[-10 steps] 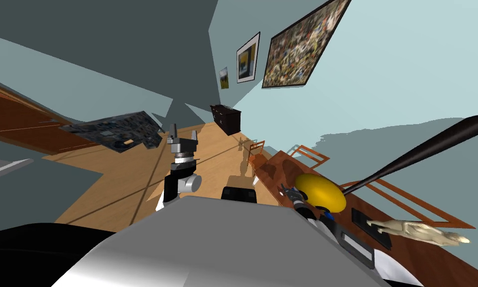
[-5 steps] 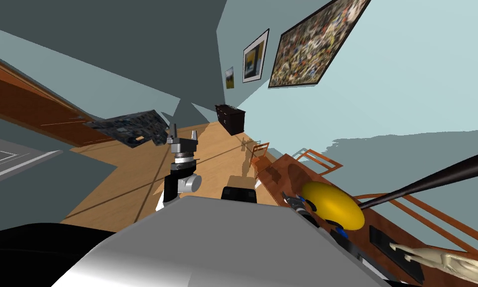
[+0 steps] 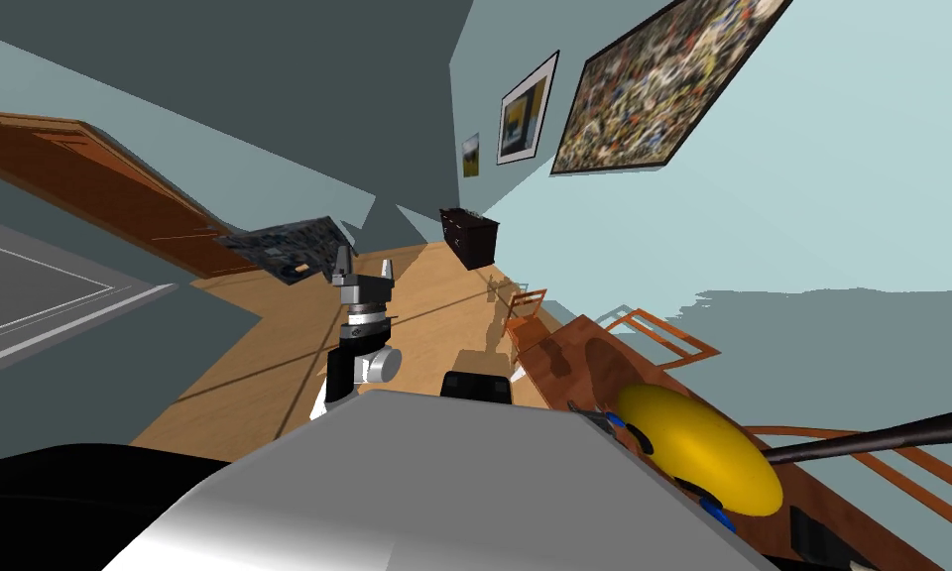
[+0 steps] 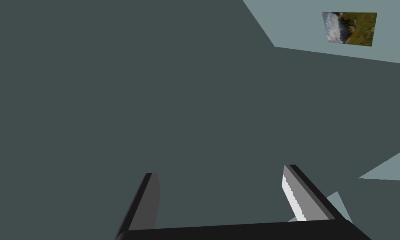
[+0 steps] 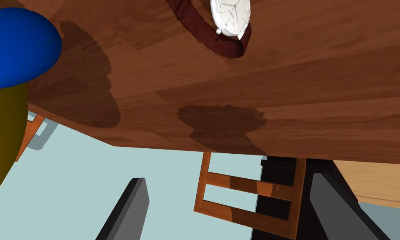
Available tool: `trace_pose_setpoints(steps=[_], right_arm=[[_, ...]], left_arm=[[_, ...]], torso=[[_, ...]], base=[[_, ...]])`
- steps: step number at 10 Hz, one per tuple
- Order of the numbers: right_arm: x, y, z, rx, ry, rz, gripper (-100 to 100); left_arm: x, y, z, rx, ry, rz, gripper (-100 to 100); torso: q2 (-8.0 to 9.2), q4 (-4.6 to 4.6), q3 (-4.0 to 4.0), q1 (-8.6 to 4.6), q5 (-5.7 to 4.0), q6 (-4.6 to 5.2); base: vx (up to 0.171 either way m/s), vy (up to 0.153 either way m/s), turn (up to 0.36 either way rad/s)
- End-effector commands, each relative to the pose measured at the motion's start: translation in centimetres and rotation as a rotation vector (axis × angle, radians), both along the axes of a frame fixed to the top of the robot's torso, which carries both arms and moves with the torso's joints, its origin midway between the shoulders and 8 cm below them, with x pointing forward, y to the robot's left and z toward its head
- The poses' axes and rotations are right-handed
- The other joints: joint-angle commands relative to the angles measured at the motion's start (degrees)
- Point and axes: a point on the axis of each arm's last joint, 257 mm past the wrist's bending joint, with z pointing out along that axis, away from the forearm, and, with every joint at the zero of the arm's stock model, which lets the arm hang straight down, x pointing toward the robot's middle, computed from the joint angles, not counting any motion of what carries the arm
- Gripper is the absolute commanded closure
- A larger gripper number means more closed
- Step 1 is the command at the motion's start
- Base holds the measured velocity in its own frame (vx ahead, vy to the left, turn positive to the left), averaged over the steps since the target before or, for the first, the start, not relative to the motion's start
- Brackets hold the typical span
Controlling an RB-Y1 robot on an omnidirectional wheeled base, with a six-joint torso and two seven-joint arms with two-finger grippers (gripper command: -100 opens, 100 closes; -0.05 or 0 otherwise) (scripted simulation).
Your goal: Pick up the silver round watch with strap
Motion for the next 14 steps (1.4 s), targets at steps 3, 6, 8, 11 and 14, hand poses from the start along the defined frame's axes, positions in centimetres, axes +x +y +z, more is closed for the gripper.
trace_pose_setpoints(steps=[3, 6, 8, 11, 14], right_arm=[[-2.5, -0.8, -1.6, -0.023, 0.075, 0.02, -100], [-6.6, -1.3, -3.5, -0.046, 0.185, 0.045, -100], [-8.8, -1.2, -4.5, -0.052, 0.245, 0.061, -100], [-12.1, -1.3, -5.7, -0.063, 0.33, 0.087, -100], [-14.6, -1.2, -6.4, -0.067, 0.395, 0.109, -100]], left_arm=[[0.0, 0.0, 0.0, 0.0, 0.0, 0.0, 0], [0.0, 0.0, 0.0, 0.0, 0.0, 0.0, 0], [0.0, 0.0, 0.0, 0.0, 0.0, 0.0, 0], [0.0, 0.0, 0.0, 0.0, 0.0, 0.0, 0], [0.0, 0.0, 0.0, 0.0, 0.0, 0.0, 0]], torso=[[0.09, 0.03, 0.06, 0.01, 0.01, -0.05], [0.13, 0.04, 0.08, 0.03, 0.0, -0.03], [-0.02, 0.0, -0.01, -0.01, 0.01, -0.03], [0.04, 0.02, 0.03, 0.03, 0.0, -0.03], [0.17, 0.05, 0.1, 0.02, 0.0, -0.02]], base=[[0.035, 0.002, 0.076], [0.039, 0.002, 0.107], [0.064, -0.006, 0.135], [0.046, -0.001, 0.106], [0.019, -0.003, 0.07]])
